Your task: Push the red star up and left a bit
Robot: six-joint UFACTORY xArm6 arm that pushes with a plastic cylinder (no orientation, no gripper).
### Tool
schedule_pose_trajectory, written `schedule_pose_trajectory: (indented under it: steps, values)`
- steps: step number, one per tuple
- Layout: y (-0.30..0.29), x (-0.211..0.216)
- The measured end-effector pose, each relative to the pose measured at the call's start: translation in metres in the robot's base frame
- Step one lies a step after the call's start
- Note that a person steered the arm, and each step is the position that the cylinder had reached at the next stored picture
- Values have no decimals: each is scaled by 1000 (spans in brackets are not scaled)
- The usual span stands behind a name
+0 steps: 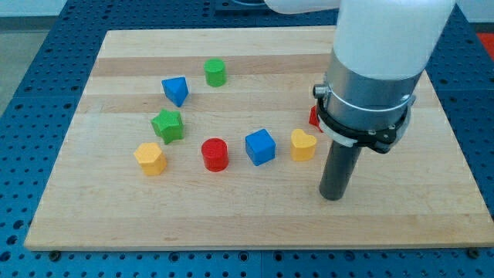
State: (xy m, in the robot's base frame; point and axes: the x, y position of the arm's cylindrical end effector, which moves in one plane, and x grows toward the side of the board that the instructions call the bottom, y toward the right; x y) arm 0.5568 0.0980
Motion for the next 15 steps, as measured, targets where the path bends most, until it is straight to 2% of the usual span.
schedule_pose_trajectory:
  steps: [1,2,3,4,6,8,10,12,15]
  values:
    - [1,-1]
    - [13,-20]
    - [42,-40]
    - [59,-43]
    - [59,-64]
    - [61,-65]
    - [74,-103]
    - [74,-112]
    - [-13,-110]
